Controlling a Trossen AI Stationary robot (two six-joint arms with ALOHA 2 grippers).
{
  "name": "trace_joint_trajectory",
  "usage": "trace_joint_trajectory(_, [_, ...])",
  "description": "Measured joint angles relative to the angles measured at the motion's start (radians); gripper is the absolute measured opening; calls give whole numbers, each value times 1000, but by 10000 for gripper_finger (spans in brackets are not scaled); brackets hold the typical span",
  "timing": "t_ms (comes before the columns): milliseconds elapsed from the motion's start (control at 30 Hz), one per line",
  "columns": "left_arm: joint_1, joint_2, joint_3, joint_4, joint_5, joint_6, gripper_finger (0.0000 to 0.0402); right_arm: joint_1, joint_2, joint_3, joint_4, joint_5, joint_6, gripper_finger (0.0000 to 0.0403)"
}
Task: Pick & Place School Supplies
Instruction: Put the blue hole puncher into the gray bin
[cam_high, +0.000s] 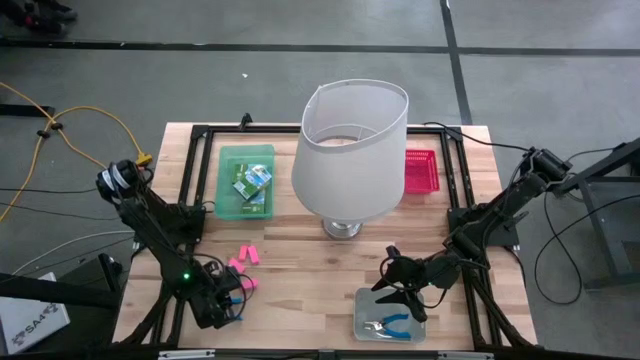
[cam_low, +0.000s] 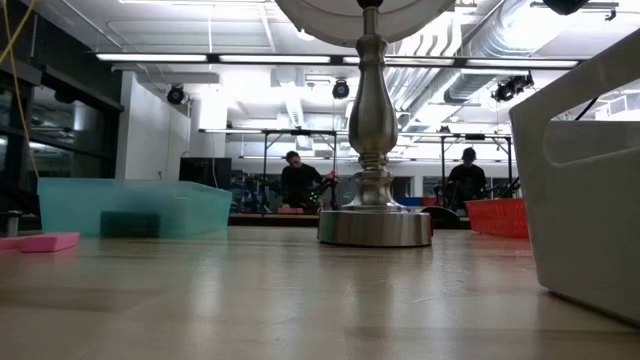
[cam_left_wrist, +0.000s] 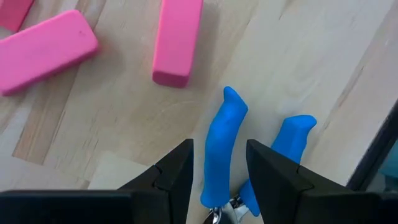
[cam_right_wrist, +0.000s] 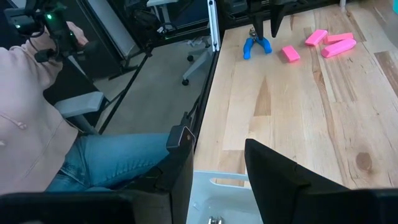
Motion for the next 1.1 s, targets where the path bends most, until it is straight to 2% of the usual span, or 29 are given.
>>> trace_joint_trajectory(367, [0,82,0,15,82,-1,142,0,0,0,0,0,0,137])
trace_joint_trajectory(900, [-1,88,1,14,105,-21,141,0,0,0,0,-1,0,137])
trace_joint_trajectory(1100, [-4,88,0,7,113,10,101,0,0,0,0,-3,0,137])
